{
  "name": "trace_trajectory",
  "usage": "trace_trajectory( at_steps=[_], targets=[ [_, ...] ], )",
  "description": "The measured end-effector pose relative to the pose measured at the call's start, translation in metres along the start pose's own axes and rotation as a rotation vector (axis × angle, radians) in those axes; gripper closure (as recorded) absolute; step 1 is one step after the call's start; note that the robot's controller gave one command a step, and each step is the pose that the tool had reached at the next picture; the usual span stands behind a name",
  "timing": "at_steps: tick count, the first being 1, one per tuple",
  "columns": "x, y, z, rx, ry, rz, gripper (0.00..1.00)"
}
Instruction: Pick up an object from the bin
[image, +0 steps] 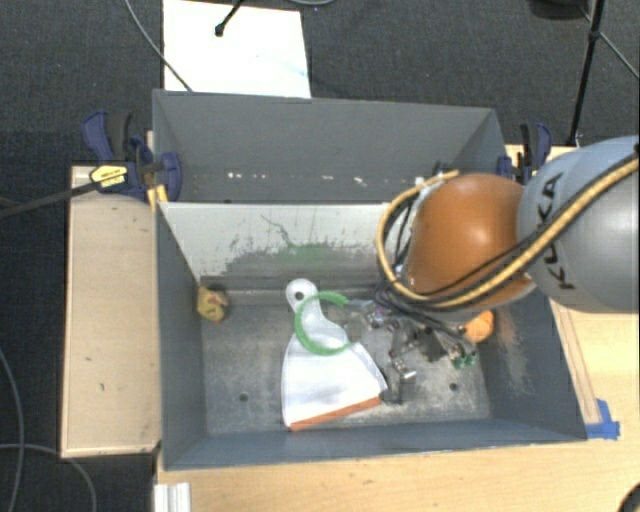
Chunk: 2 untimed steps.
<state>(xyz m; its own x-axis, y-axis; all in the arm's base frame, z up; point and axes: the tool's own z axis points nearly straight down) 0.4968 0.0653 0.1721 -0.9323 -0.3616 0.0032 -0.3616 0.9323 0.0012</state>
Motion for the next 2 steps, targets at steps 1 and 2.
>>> trace_trajectory(
  at_steps=[1,2],
  targets=[
    [-0.019,-0.009,-0.061,0.001,-0.003,-0.014,0.0],
    [-0.014,-0.003,-0.083,0.005,-0.018,-0.024,0.0]
  ],
)
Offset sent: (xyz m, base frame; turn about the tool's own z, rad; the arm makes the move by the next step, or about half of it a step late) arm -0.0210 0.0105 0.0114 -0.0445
